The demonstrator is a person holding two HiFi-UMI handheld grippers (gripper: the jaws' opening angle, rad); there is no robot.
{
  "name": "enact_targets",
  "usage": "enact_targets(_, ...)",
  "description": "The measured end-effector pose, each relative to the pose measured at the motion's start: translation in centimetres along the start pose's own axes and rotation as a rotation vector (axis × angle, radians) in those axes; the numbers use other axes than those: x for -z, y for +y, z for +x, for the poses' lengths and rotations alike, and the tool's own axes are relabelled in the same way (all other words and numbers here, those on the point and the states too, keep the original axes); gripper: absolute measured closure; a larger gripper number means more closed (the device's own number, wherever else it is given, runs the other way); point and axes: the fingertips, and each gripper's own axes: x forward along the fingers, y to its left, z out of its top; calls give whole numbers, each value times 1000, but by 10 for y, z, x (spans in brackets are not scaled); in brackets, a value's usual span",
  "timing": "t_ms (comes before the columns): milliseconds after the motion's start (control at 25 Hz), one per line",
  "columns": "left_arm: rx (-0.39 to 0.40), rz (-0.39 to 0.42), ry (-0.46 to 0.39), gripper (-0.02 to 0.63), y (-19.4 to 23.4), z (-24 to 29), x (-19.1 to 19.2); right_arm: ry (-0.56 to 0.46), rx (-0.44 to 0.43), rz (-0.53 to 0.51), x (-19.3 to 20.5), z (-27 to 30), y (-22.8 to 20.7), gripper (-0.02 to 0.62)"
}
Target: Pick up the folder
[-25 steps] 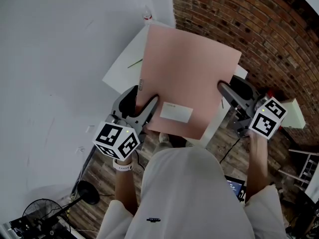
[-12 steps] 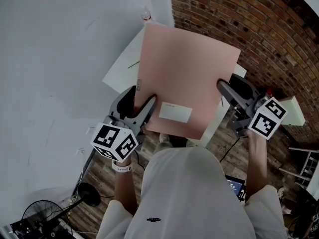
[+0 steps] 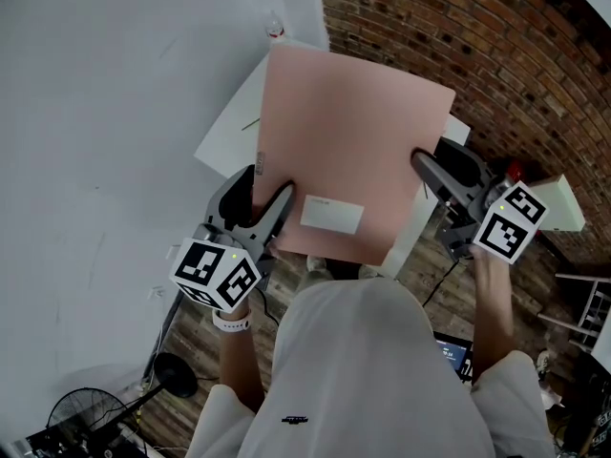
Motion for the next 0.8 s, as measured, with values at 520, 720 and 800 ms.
enact_targets(520, 23, 13, 7, 319, -2, 3, 0, -8, 15, 8, 2, -5, -1, 428)
enact_targets(720, 30, 12, 10, 321, 0, 9, 0, -9, 24, 9, 3, -4, -5, 428)
enact_targets(800, 31, 11, 10, 321, 0, 9, 0, -8, 25, 9, 3, -4, -6, 428)
